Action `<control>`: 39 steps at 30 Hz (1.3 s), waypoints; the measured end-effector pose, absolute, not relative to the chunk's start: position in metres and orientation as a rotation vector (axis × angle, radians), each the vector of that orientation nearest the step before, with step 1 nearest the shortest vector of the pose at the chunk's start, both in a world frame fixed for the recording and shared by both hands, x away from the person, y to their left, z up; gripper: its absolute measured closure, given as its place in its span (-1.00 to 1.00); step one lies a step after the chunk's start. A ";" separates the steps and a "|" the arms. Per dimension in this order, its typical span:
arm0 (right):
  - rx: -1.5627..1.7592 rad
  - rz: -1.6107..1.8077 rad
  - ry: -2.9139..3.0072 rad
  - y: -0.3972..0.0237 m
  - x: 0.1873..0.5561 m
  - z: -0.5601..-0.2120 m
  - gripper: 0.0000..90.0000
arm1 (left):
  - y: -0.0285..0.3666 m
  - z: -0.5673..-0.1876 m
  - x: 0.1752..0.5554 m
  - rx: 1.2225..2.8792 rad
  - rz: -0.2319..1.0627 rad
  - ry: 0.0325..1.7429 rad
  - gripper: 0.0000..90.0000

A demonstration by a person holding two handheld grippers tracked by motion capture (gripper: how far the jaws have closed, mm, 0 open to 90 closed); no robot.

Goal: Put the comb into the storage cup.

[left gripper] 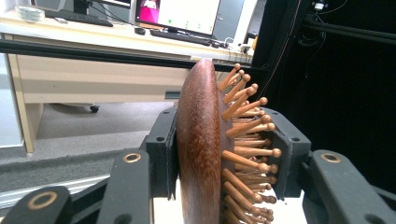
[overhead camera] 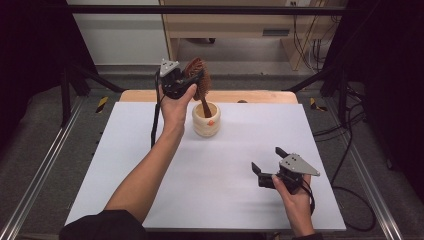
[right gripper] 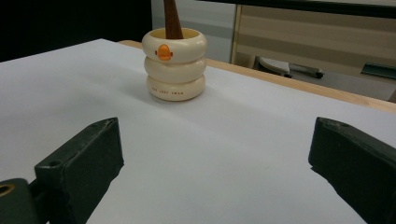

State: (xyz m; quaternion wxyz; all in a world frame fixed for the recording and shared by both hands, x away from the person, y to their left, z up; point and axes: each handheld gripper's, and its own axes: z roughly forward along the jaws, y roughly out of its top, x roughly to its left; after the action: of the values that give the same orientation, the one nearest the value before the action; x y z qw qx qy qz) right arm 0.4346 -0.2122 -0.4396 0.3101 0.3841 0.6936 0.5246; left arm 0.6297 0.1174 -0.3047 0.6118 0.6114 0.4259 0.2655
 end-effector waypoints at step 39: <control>1.020 1.384 1.838 -0.212 0.435 -0.440 -0.94 | 0.115 -0.324 0.636 1.426 0.601 1.012 0.14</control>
State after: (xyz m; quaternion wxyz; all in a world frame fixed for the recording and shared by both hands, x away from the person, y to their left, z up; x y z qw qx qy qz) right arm 0.4350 -0.2117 -0.4404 0.3075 0.3856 0.6949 0.5233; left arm 0.6358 0.1150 -0.3239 0.6022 0.6158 0.4368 0.2595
